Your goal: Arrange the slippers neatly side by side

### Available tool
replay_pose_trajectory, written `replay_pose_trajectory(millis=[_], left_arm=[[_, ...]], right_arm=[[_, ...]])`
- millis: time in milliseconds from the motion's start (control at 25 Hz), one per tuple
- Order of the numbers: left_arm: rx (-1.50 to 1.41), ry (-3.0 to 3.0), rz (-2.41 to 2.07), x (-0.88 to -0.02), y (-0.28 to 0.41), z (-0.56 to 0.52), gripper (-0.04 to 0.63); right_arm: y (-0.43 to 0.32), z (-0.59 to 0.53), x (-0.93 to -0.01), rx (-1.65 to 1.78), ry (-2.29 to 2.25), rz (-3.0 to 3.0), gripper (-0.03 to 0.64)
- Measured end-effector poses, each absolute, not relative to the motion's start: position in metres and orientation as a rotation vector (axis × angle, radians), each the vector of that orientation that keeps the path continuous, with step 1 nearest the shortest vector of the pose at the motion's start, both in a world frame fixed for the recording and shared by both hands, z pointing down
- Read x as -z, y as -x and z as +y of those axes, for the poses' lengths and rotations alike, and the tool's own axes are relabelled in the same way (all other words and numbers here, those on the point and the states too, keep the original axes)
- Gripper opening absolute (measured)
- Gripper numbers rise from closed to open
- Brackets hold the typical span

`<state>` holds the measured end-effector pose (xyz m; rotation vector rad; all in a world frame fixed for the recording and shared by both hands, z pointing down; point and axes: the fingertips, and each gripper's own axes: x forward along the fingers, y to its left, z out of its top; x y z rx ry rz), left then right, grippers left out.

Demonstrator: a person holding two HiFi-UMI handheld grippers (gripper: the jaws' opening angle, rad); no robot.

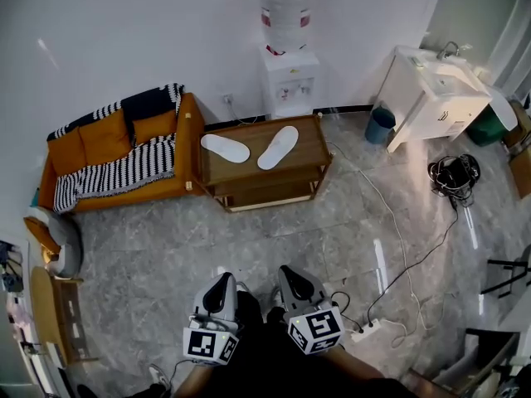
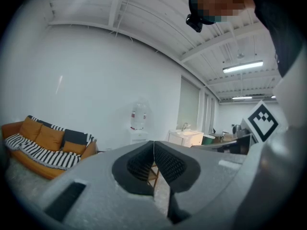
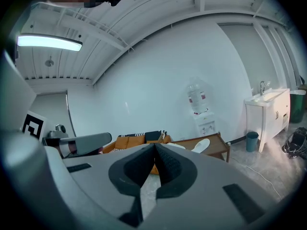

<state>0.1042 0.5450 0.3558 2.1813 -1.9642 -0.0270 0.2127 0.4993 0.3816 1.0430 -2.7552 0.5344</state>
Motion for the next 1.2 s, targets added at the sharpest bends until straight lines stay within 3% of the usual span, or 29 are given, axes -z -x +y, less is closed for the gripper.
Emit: replay_pose_trajectory(millis=[560,1200], left_arm=[[0.037,-2.160,-1.934,-0.373,-0.067,0.485,0.017],[0.070,-2.243,-1.793,-0.367,0.031,0.351,0.017]], right_arm=[[-0.178,0.440,-0.399,-0.563,-1.054,-2.720,0.012],[-0.078,0.319,-0.392,-0.559,-1.170,-2.636,0.012]])
